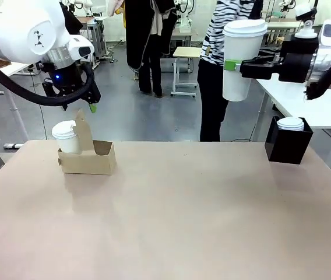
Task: Pour a drink into a cup and package it in a carrier.
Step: Position the Cup Carrier in the center of the table.
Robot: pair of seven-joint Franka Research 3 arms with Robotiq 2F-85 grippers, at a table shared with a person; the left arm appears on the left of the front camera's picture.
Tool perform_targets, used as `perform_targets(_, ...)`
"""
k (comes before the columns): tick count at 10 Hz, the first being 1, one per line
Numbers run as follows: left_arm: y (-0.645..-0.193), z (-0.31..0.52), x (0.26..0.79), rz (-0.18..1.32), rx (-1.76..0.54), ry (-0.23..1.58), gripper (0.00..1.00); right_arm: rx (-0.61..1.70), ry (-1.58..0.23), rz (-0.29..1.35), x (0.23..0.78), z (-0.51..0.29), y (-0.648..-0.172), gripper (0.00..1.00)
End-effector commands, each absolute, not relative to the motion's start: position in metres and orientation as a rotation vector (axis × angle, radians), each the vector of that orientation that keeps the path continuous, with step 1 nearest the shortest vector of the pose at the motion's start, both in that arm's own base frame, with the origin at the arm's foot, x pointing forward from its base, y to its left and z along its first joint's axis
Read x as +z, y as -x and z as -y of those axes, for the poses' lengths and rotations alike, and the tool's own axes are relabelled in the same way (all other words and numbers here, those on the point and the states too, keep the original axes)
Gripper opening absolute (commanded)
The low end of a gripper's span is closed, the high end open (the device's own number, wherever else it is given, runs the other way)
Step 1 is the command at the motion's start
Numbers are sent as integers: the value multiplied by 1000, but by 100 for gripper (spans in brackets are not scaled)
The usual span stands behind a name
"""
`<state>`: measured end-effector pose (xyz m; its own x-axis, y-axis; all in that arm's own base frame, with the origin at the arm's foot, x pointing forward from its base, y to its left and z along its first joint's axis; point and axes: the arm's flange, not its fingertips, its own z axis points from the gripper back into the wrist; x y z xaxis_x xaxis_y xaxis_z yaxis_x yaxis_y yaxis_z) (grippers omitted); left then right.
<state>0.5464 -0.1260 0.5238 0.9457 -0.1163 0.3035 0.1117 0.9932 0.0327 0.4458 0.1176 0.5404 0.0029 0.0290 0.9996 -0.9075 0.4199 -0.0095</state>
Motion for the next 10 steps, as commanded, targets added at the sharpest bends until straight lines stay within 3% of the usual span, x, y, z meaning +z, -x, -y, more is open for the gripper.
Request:
perform_targets(1, -558, 126, 521, 281, -40, -63, 100, 899, -873, 1384, 546, -120, -449, 81)
perform_targets(2, -546, 126, 524, 310, -116, -15, 100, 899, -873, 1384, 546, -120, -449, 81)
perform_targets(8, -561, 129, 515, 286, -59, -15, 100, 899, -873, 1384, 546, -120, -449, 81)
perform_targets(10, -566, 123, 506, 252, -48, -6, 41, 899, -873, 1384, 546, -120, -449, 81)
